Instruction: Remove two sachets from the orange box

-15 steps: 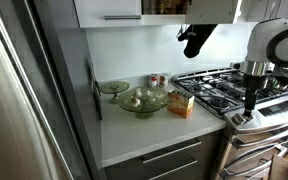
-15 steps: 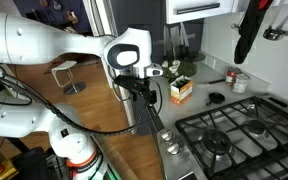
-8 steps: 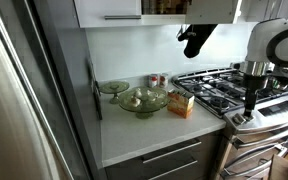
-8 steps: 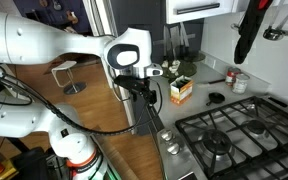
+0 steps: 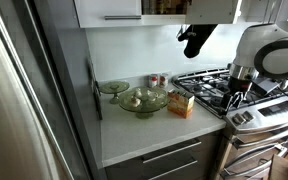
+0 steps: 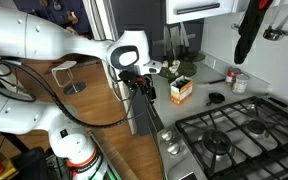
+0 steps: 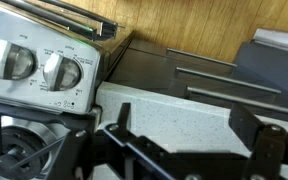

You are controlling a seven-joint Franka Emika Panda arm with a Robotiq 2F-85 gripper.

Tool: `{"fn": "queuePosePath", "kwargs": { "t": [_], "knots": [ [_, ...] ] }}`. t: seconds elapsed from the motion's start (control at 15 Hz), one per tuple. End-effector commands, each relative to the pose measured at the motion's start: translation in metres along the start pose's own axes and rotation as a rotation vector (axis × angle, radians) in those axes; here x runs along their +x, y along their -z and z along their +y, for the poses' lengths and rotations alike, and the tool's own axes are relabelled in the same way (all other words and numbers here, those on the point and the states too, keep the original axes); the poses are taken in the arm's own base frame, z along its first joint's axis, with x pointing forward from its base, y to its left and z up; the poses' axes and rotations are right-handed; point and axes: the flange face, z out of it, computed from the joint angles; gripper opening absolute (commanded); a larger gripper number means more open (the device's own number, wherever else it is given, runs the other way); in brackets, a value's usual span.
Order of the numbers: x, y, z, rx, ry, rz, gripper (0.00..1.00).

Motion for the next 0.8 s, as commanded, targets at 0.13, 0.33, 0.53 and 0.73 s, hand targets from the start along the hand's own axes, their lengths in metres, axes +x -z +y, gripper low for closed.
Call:
{"fn": "queuePosePath", "kwargs": {
  "t": [0.13,0.33,0.53,0.73],
  "knots": [
    [0.0037,-0.0216,-0.0049,-0.035,-0.306,-0.004,1.0],
    [0.0047,-0.0184,-0.0064,-0.042,-0.32,-0.013,1.0],
    [0.0056,-0.0224,-0.0092,-0.048,-0.382,-0.022,1.0],
    [0.0066,-0.0222,-0.0082,-0.048,-0.389,-0.022,1.0]
  ]
}}
